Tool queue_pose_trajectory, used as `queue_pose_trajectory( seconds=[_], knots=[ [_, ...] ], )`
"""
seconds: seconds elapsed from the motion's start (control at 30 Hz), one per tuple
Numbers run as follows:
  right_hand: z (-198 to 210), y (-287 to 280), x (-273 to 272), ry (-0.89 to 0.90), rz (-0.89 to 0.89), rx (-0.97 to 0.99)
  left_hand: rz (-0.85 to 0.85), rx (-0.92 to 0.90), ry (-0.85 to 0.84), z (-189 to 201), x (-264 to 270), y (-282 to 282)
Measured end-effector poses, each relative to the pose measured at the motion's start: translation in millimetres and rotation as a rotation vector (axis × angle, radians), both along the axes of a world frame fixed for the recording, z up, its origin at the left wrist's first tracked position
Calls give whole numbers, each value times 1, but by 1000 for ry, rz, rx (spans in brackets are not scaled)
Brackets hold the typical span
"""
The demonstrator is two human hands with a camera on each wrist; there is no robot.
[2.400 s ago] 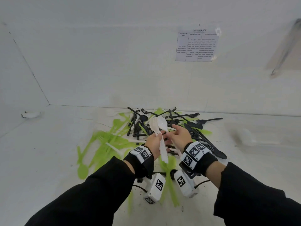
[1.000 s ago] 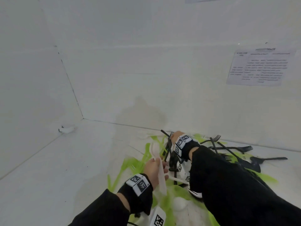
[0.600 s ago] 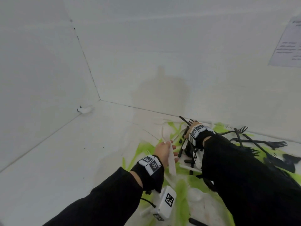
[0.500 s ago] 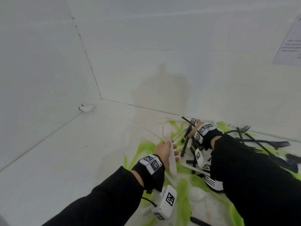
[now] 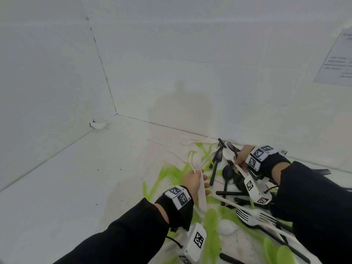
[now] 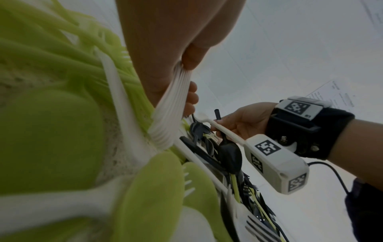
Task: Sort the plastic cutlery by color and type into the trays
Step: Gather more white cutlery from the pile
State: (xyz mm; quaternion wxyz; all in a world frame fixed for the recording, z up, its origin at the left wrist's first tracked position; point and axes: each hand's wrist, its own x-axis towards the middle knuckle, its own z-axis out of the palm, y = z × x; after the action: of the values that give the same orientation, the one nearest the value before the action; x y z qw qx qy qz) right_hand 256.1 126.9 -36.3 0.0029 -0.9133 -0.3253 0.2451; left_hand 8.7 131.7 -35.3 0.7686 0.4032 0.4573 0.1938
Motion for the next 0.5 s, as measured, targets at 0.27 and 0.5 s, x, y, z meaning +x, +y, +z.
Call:
queue_pose_trajectory(
  seconds=[0.27, 0.5],
  knots=[
    [51, -37, -46, -146, 8, 6, -12, 1, -4, 1, 1, -4],
    [43, -33, -60, -164, 106, 95, -10, -1, 4, 2, 2, -4]
  ],
)
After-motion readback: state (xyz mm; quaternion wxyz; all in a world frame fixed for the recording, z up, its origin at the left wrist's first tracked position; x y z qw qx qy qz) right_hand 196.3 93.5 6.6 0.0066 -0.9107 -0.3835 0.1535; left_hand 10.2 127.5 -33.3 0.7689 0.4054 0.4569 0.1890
